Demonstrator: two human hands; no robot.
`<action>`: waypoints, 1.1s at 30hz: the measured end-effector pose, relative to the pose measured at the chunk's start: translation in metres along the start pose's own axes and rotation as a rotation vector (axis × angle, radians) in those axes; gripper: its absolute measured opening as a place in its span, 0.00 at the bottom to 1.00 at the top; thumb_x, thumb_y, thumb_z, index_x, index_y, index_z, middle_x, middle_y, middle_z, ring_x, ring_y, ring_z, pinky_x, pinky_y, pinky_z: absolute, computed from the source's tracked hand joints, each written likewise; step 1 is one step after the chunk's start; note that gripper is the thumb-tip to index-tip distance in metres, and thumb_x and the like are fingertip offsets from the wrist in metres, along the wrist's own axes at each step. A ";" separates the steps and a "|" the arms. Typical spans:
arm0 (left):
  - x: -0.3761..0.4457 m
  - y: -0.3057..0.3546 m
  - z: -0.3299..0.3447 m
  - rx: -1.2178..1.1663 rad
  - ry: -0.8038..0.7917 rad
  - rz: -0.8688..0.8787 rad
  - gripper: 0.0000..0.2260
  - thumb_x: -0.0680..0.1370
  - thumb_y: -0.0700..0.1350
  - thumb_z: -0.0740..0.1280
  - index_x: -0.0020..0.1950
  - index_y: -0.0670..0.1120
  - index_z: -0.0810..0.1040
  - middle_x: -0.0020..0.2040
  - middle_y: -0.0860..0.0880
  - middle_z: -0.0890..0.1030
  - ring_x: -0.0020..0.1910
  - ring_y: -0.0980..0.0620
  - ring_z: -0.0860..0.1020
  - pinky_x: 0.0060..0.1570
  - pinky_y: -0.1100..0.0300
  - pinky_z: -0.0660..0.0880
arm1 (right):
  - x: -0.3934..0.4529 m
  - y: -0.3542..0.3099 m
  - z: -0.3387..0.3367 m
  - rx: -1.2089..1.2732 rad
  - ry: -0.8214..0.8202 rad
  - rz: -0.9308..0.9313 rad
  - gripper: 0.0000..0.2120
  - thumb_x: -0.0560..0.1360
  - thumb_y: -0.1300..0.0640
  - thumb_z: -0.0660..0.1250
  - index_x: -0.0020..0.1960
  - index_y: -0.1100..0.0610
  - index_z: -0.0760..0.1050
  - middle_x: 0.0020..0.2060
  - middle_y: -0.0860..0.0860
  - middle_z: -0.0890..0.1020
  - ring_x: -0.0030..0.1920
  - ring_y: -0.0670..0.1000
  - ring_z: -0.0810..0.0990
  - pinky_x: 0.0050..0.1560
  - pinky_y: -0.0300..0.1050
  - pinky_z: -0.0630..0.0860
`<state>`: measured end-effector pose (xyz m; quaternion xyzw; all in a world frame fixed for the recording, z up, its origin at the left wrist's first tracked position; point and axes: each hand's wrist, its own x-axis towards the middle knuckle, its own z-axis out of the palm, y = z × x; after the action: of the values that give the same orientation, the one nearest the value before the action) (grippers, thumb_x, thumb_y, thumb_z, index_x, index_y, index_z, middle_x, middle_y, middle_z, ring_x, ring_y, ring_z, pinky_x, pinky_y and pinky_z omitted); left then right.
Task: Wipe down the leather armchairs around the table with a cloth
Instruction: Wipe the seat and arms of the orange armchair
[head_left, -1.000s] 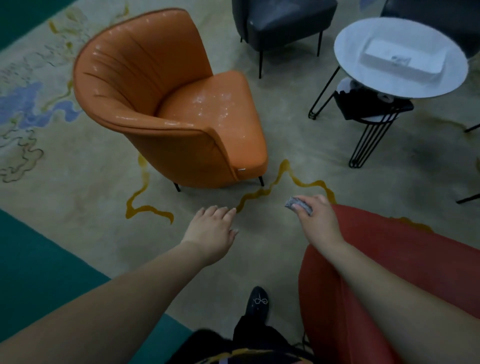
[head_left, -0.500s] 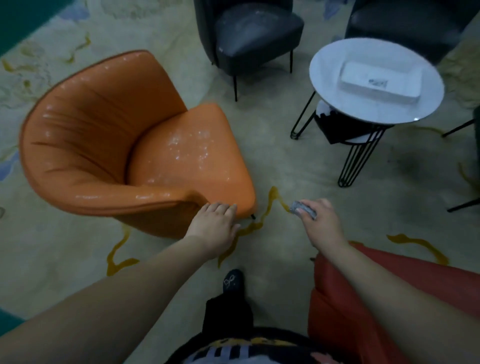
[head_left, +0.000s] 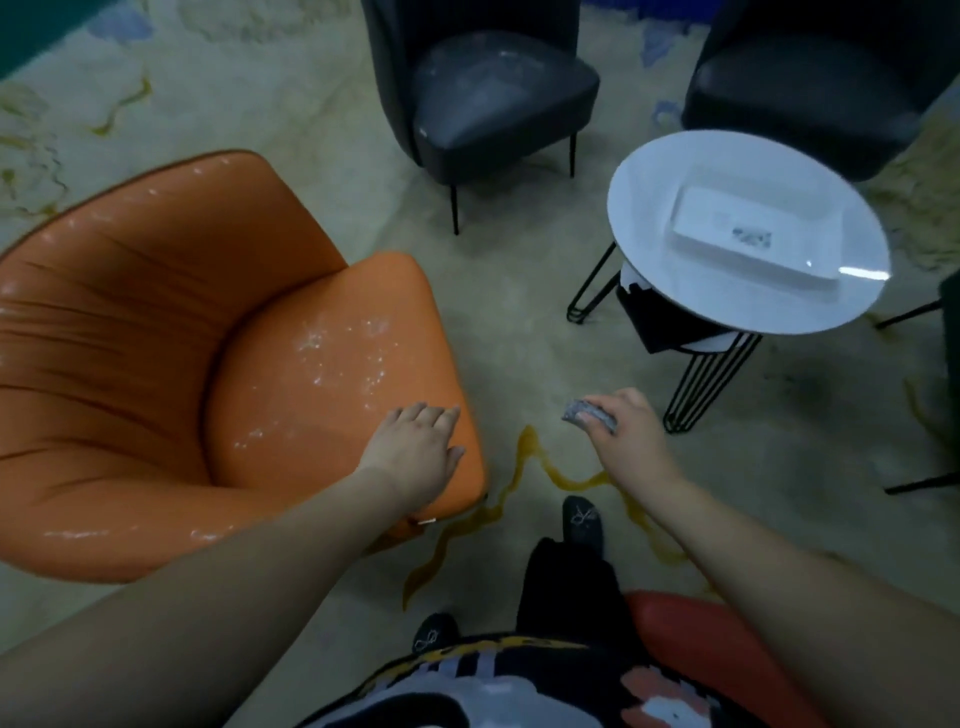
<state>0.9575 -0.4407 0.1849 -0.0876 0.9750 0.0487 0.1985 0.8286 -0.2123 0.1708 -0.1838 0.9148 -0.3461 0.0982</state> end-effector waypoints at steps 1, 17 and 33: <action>0.014 0.002 -0.006 -0.010 -0.002 -0.020 0.27 0.83 0.57 0.50 0.79 0.48 0.53 0.77 0.48 0.63 0.76 0.46 0.58 0.74 0.49 0.55 | 0.019 0.003 -0.005 -0.004 -0.017 -0.030 0.11 0.74 0.54 0.69 0.55 0.57 0.80 0.43 0.48 0.71 0.44 0.45 0.71 0.43 0.30 0.61; 0.097 0.008 -0.034 -0.362 -0.003 -0.564 0.26 0.82 0.58 0.52 0.78 0.51 0.55 0.76 0.49 0.63 0.74 0.46 0.61 0.72 0.48 0.59 | 0.240 -0.047 0.010 -0.025 -0.424 -0.437 0.12 0.69 0.57 0.75 0.52 0.57 0.81 0.43 0.50 0.72 0.37 0.40 0.70 0.40 0.23 0.63; 0.101 -0.127 0.000 -0.484 -0.062 -0.987 0.27 0.81 0.60 0.52 0.78 0.51 0.57 0.78 0.48 0.58 0.77 0.44 0.54 0.74 0.43 0.50 | 0.340 -0.190 0.156 -0.081 -0.662 -0.702 0.12 0.68 0.59 0.76 0.51 0.57 0.81 0.43 0.51 0.72 0.44 0.49 0.73 0.45 0.34 0.64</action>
<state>0.8901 -0.5806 0.1375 -0.5760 0.7729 0.1751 0.2006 0.6172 -0.5745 0.1641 -0.5853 0.7299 -0.2454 0.2541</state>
